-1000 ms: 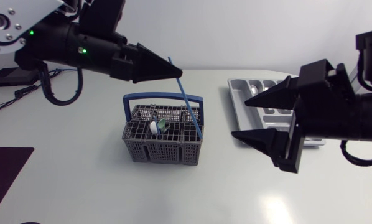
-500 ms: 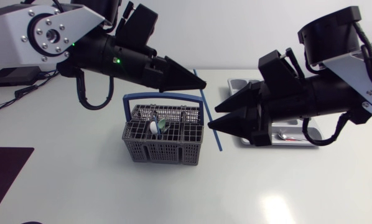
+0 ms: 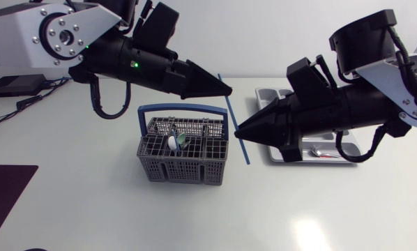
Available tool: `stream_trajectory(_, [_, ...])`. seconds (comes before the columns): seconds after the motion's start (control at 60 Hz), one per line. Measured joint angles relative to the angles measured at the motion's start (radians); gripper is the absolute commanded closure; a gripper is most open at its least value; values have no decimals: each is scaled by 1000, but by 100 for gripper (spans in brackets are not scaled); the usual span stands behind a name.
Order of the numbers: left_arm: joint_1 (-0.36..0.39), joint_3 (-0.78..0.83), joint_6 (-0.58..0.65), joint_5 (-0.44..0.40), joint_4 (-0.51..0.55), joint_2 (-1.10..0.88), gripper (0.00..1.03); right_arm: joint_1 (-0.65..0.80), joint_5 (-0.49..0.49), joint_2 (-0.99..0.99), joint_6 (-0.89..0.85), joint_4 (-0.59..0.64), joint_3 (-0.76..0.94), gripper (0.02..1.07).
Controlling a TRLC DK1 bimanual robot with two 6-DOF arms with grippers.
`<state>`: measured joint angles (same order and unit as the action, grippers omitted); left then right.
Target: Unload the cutlery basket into the drawer organizer.
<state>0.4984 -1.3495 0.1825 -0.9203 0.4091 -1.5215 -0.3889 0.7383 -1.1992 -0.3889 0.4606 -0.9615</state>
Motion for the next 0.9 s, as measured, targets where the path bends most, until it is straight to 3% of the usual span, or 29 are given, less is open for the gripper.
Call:
stream_trajectory(0.367, [-3,0,-8,-11,0,0,99,5,18,2,0,0,0,99])
stream_trajectory(0.467, [-3,0,-9,-23,0,0,95,5,18,9,0,3,1,100])
stream_trajectory(0.533, [-3,0,-19,-27,0,0,84,5,18,16,0,5,2,100])
stream_trajectory(0.7, [-10,-9,-37,-33,0,0,35,5,25,30,0,9,3,100])
stream_trajectory(0.8, [-48,-24,-56,-34,1,3,26,8,24,49,-5,23,9,100])
stream_trajectory(0.9, [-106,-47,-68,-34,0,14,26,33,32,68,-26,51,24,100])
